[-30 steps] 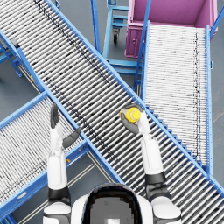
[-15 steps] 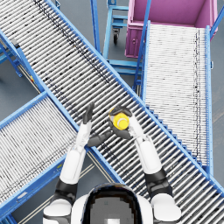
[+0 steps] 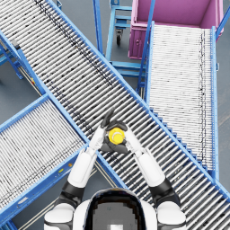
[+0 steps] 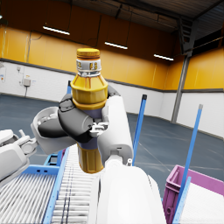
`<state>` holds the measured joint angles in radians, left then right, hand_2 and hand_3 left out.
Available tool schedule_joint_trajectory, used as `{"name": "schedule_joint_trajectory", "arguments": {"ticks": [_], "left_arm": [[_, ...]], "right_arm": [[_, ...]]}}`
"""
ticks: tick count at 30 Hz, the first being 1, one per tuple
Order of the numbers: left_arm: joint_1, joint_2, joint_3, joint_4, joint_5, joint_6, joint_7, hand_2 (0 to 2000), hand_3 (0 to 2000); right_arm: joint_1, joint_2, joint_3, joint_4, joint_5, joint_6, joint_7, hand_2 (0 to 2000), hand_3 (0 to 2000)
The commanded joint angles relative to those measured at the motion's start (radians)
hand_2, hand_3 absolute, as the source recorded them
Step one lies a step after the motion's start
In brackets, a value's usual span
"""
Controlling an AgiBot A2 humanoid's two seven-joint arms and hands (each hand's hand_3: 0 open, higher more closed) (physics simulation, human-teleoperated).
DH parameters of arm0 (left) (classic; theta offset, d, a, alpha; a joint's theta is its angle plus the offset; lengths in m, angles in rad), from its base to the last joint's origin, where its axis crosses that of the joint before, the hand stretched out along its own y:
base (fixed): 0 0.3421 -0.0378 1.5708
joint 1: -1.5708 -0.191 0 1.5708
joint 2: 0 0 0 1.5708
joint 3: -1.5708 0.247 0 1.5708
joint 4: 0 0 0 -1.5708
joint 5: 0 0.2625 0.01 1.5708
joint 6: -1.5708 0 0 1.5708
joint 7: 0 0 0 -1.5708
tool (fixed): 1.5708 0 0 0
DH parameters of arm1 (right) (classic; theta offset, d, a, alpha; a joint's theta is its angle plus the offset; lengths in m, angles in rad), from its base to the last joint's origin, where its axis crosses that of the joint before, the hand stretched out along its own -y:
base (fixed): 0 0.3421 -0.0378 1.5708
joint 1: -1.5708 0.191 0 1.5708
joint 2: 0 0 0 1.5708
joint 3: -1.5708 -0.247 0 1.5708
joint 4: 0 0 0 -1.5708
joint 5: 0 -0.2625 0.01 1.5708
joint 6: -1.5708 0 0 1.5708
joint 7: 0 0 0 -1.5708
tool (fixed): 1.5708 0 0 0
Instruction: Pick up the oil and place it on the left assembly line, put the cola on the right, and keep Sprite still
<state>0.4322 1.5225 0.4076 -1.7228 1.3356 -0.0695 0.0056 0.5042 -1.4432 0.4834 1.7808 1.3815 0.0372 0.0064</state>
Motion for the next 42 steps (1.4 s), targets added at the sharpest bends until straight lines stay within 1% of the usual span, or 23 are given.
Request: {"name": "schedule_joint_trajectory", "arguments": {"ticks": [1, 2, 3, 4, 5, 6, 7, 9, 11, 12, 13, 14, 15, 16, 17, 19, 23, 27, 32, 38, 39, 40, 42], "left_arm": [[0.021, 0.015, 0.013, -0.014, 0.000, 0.001, 0.000, 0, 0], [-0.001, -0.001, 0.004, -0.003, 0.001, 0.001, 0.001, 0, 0], [0.028, 0.021, 0.014, -0.022, 0.001, 0.002, 0.001, 0, 0], [0.027, 0.021, 0.010, -0.036, 0.001, 0.005, 0.001, 1361, 327], [0.030, 0.023, 0.005, -0.045, 0.001, -0.023, -0.002, 2000, 653], [0.031, 0.024, -0.005, -0.045, 0.002, -0.040, -0.002, 2000, 980], [0.031, 0.025, -0.005, -0.045, 0.001, -0.041, -0.002, 2000, 1307], [0.027, 0.024, -0.009, -0.045, 0.001, -0.035, -0.002, 2000, 1960], [0.029, 0.029, -0.026, -0.035, 0.000, -0.028, -0.004, 2000, 2000], [0.026, 0.028, -0.021, -0.038, 0.000, -0.030, -0.006, 2000, 2000], [0.025, 0.030, -0.031, -0.036, 0.000, -0.031, -0.007, 2000, 2000], [0.019, 0.028, -0.042, -0.033, -0.001, -0.025, -0.009, 2000, 2000], [0.001, 0.019, -0.065, -0.032, -0.001, -0.012, -0.011, 2000, 2000], [-0.014, 0.014, -0.105, -0.038, -0.001, 0.009, -0.009, 2000, 2000], [-0.042, 0.000, -0.164, -0.035, -0.001, 0.006, -0.006, 2000, 2000], [-0.078, -0.003, -0.289, -0.027, -0.001, 0.002, -0.004, 2000, 2000], [-0.121, 0.007, -0.491, -0.026, -0.002, 0.002, -0.003, 2000, 2000], [-0.159, 0.021, -0.655, 0.044, -0.002, 0.006, -0.003, 2000, 2000], [-0.172, 0.019, -0.827, 0.204, -0.002, 0.005, -0.003, 2000, 2000], [-0.152, -0.014, -1.004, 0.348, -0.002, 0.006, -0.003, 2000, 2000], [-0.155, -0.014, -1.024, 0.362, -0.002, 0.006, -0.003, 639, 1673], [-0.146, -0.025, -1.070, 0.411, -0.002, 0.027, -0.004, 0, 1347], [-0.120, -0.058, -1.155, 0.478, -0.002, 0.046, -0.004, 0, 693]], "right_arm": [[0.001, 0.000, 0.042, -0.013, 0.000, -0.001, 0.002, 2000, 2000], [-0.003, 0.004, 0.011, -0.007, 0.000, -0.005, 0.003, 2000, 2000], [0.008, -0.006, 0.045, -0.026, 0.000, -0.014, 0.003, 2000, 2000], [0.010, -0.008, 0.048, -0.033, 0.000, -0.020, 0.004, 2000, 2000], [-0.002, 0.003, 0.025, -0.021, 0.000, -0.042, 0.004, 2000, 2000], [0.010, -0.008, 0.053, -0.030, 0.000, -0.061, 0.004, 2000, 2000], [0.008, -0.007, 0.054, -0.037, 0.000, -0.076, 0.005, 2000, 2000], [0.009, -0.008, 0.052, -0.024, -0.001, -0.082, 0.006, 2000, 2000], [0.013, -0.011, 0.054, -0.025, 0.000, -0.064, 0.003, 2000, 2000], [0.016, -0.014, 0.047, -0.020, 0.000, -0.062, 0.002, 639, 1673], [0.020, -0.019, 0.033, -0.018, 0.000, -0.075, -0.001, 0, 1347], [0.021, -0.023, 0.017, -0.004, -0.001, -0.071, -0.003, 0, 1020], [0.035, -0.036, -0.030, 0.013, -0.001, -0.062, -0.004, 0, 693], [0.036, -0.047, -0.077, 0.032, -0.001, -0.055, -0.005, 0, 367], [0.044, -0.057, -0.127, 0.064, -0.001, -0.050, -0.005, 0, 40], [0.050, -0.068, -0.188, 0.101, -0.002, -0.044, -0.006, 0, 0], [0.020, -0.055, -0.251, 0.091, -0.002, -0.039, -0.006, 0, 0], [-0.019, -0.043, -0.264, 0.115, -0.003, -0.038, -0.006, 0, 0], [-0.013, -0.056, -0.260, 0.109, -0.003, -0.037, -0.006, 0, 0], [-0.020, -0.063, -0.269, 0.088, -0.003, -0.037, -0.006, 0, 0], [-0.019, -0.065, -0.266, 0.082, -0.003, -0.037, -0.006, 0, 0], [-0.017, -0.068, -0.268, 0.088, -0.003, -0.037, -0.006, 0, 0], [-0.013, -0.073, -0.280, 0.085, -0.003, -0.037, -0.006, 0, 0]]}}
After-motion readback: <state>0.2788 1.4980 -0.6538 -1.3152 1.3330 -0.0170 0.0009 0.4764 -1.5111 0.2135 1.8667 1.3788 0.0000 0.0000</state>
